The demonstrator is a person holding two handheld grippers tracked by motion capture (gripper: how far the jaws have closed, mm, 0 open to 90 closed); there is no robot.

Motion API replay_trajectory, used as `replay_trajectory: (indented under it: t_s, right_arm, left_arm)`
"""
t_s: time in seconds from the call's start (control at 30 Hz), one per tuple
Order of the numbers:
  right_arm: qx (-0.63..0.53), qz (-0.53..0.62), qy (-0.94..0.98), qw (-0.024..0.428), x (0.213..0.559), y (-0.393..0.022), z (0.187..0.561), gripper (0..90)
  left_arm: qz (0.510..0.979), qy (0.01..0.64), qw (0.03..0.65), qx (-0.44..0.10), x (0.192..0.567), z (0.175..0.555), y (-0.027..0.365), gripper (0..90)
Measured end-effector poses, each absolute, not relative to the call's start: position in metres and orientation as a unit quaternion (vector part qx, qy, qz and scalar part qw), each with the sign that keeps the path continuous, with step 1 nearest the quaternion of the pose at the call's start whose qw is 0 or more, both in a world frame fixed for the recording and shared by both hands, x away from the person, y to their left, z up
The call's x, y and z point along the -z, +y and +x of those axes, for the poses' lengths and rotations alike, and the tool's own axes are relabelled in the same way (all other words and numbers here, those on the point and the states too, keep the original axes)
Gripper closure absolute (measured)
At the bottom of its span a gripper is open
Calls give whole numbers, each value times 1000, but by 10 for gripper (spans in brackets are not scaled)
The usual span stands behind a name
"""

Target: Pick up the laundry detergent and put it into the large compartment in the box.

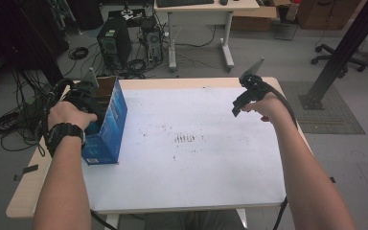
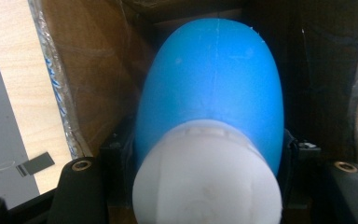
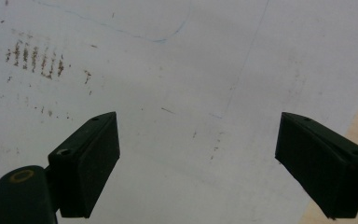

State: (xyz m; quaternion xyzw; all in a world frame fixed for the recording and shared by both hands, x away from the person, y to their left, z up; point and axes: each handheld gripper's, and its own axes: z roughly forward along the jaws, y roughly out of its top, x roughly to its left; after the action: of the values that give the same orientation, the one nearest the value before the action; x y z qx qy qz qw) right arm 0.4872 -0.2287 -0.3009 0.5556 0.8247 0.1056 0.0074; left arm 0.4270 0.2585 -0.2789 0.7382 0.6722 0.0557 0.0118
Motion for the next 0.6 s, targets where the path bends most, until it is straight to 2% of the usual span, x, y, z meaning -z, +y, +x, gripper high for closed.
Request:
replay_trajectory:
  t_s: [0.47,0.6]
  right_arm:
    - [-105,554,826,5,301,-228,487,134]
    - [-105,554,826,6,301,-229,486,134]
  left_arm:
    - [740,670,15,-57,278,426,256,365]
    - [739,671,13,-56,278,427,255,338]
